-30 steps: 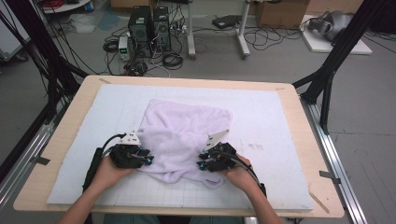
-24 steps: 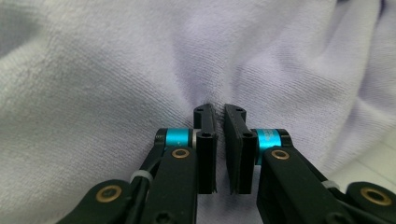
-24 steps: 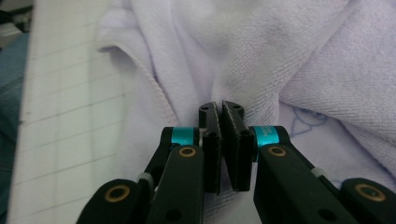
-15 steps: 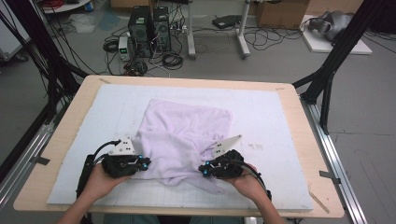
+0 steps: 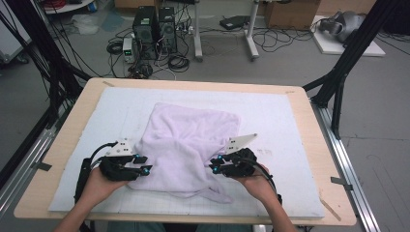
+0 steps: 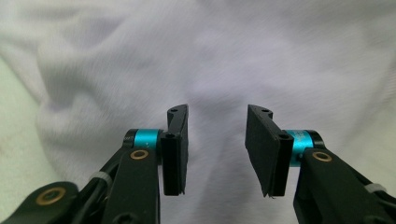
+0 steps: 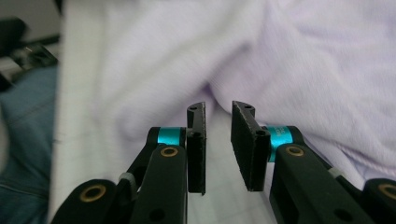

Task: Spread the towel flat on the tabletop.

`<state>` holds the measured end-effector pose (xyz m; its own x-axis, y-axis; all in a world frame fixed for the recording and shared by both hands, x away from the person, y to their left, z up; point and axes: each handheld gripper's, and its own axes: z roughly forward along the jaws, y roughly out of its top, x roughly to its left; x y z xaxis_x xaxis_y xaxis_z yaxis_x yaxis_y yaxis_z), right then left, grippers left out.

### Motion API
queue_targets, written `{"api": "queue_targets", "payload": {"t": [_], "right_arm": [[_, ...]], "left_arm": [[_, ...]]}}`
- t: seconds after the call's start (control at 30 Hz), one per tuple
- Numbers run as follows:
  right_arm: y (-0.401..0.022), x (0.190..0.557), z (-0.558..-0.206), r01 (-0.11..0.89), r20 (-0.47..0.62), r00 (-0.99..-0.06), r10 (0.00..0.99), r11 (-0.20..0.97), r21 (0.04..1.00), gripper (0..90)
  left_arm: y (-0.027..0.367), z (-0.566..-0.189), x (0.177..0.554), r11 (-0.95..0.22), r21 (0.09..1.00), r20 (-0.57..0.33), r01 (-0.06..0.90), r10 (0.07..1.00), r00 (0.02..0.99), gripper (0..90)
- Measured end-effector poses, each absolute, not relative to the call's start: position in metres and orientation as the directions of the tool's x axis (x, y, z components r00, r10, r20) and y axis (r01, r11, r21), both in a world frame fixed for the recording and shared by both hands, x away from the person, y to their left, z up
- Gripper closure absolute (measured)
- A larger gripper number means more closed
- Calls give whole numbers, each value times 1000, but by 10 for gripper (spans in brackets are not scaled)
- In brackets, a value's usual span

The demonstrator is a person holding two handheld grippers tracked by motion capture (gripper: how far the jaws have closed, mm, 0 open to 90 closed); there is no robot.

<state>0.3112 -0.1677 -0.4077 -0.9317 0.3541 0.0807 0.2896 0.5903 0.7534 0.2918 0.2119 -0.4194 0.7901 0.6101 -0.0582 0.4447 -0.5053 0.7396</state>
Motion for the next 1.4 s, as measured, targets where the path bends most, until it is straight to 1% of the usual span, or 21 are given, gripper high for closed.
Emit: {"api": "queue_targets", "payload": {"t": [0.1, 0.13, 0.17, 0.23, 0.27, 0.33, 0.37, 0.4, 0.6, 0.77, 0.8, 0.83, 0.87, 0.97, 1.0, 1.13, 1.2, 1.27, 1.3, 1.37, 1.4], "right_arm": [[-163, 317, -418, 304, 38, -917, 398, 631, 714, 723], [-161, 319, -421, 319, 46, -910, 411, 627, 711, 708], [-160, 321, -424, 326, 37, -906, 422, 636, 699, 683], [-155, 325, -429, 323, -4, -898, 440, 667, 671, 679], [-154, 328, -433, 327, 0, -899, 437, 674, 663, 695], [-153, 329, -436, 318, -19, -898, 440, 676, 665, 817], [-154, 330, -435, 309, -10, -906, 423, 678, 667, 867], [-155, 330, -435, 304, -13, -909, 417, 682, 665, 874], [-171, 332, -431, 321, -16, -898, 439, 679, 661, 881], [-182, 337, -428, 339, -22, -883, 469, 669, 662, 879], [-182, 337, -428, 351, -5, -880, 475, 659, 665, 866], [-181, 336, -427, 342, -8, -883, 469, 656, 673, 819], [-180, 335, -426, 337, -6, -886, 465, 650, 681, 803], [-171, 329, -419, 283, -18, -902, 431, 622, 730, 741], [-167, 328, -418, 271, -18, -906, 422, 614, 742, 716], [-148, 330, -426, 251, -29, -918, 394, 638, 728, 617], [-139, 331, -433, 256, -22, -923, 384, 654, 712, 615], [-131, 333, -437, 246, -39, -921, 387, 655, 714, 633], [-128, 334, -438, 252, -38, -917, 398, 649, 718, 690], [-127, 336, -438, 246, -46, -915, 400, 646, 723, 793], [-128, 337, -437, 252, -29, -918, 397, 637, 729, 822]], "left_arm": [[206, -430, 298, -559, 689, -43, 461, 604, 796, 671], [203, -433, 299, -585, 669, -31, 458, 594, 804, 705], [201, -434, 298, -589, 676, -13, 442, 591, 807, 727], [200, -434, 298, -591, 678, -12, 438, 587, 810, 786], [201, -433, 298, -593, 677, -10, 436, 585, 811, 825], [201, -433, 297, -597, 677, -5, 430, 580, 814, 870], [201, -432, 296, -594, 680, -7, 430, 582, 813, 875], [202, -430, 296, -589, 685, -10, 428, 580, 814, 877], [216, -418, 291, -511, 744, -44, 430, 605, 795, 881], [228, -412, 287, -499, 751, -57, 432, 603, 795, 881], [230, -412, 287, -499, 749, -67, 437, 598, 798, 880], [231, -413, 286, -496, 750, -67, 438, 601, 796, 876], [232, -414, 286, -497, 749, -62, 439, 606, 793, 869], [233, -419, 290, -499, 730, -67, 467, 627, 776, 706], [232, -421, 291, -502, 726, -66, 470, 630, 774, 691], [225, -436, 296, -529, 692, -67, 492, 631, 773, 682], [224, -438, 296, -517, 705, -58, 486, 640, 766, 714], [225, -437, 297, -520, 706, -54, 481, 638, 768, 772], [224, -438, 297, -517, 707, -57, 483, 638, 768, 815], [223, -437, 296, -526, 706, -48, 474, 633, 773, 857], [222, -437, 295, -527, 708, -45, 470, 630, 775, 866]]}}
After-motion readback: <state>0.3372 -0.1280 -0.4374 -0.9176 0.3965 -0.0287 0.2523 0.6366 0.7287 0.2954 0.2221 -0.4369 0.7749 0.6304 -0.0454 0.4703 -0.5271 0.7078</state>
